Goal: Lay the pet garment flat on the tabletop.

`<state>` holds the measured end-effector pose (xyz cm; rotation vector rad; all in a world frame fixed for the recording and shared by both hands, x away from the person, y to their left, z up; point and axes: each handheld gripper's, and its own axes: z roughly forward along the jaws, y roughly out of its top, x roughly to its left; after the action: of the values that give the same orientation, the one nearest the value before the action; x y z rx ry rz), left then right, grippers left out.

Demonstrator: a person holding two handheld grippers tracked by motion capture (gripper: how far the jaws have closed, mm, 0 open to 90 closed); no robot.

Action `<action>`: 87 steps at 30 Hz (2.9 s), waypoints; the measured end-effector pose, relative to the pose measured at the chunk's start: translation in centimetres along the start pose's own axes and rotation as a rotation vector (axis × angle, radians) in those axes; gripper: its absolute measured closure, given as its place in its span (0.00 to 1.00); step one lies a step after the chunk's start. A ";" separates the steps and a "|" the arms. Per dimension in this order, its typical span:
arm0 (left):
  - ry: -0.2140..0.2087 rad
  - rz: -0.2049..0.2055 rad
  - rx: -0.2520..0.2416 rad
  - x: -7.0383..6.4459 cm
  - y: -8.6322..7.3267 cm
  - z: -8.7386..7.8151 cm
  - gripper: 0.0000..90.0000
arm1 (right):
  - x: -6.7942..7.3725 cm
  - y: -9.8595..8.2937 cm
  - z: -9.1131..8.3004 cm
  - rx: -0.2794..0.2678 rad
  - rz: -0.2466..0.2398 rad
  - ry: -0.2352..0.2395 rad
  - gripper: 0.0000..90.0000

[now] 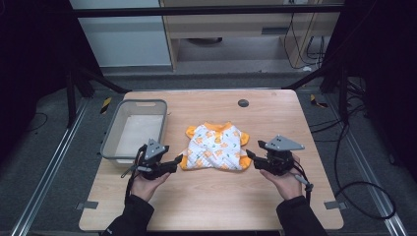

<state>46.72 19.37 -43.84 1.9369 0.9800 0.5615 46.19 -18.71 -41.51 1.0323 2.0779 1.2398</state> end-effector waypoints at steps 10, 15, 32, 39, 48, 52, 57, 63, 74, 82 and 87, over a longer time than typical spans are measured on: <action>-0.003 0.040 0.120 -1.0 -1.6 2.1 0.41 | 0.9 -3.8 1.9 0.081 0.011 0.047 0.48; -0.009 0.071 0.156 -1.4 -1.9 3.0 0.42 | 1.2 -4.8 3.0 0.131 -0.006 0.060 0.49; -0.043 0.080 0.214 -1.6 -3.2 5.4 0.69 | 2.3 -5.9 5.9 0.204 -0.038 0.099 0.66; -0.051 0.067 0.229 -1.5 -3.2 5.5 0.86 | 2.5 -5.9 6.4 0.224 -0.058 0.102 0.84; -0.098 0.056 0.215 -1.9 -2.5 4.5 0.97 | 2.7 -5.2 5.8 0.224 -0.044 0.137 0.92; -0.144 0.048 0.161 -2.3 -1.5 2.6 0.97 | 2.6 -4.2 3.9 0.180 -0.005 0.168 0.92; -0.194 0.023 0.111 -2.6 -0.9 0.0 0.97 | 2.6 -3.3 1.5 0.138 0.011 0.202 0.92; -0.230 0.038 0.073 -3.5 -0.2 -3.1 0.97 | 2.8 -2.7 -1.2 0.109 0.043 0.246 0.92; -0.120 -0.115 0.162 -0.3 -0.4 3.9 0.94 | 0.2 -3.2 4.5 0.171 0.176 0.097 0.87; -0.079 -0.074 0.155 -0.3 -0.5 4.4 0.68 | 0.2 -3.9 6.4 0.159 0.121 0.017 0.74; -0.070 -0.028 0.095 -0.5 -0.8 1.6 0.48 | -0.1 -3.3 3.1 0.064 0.099 0.015 0.62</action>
<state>47.18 18.41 -45.37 2.0096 1.0043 0.4350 47.36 -18.24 -45.88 1.1707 2.1131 1.2394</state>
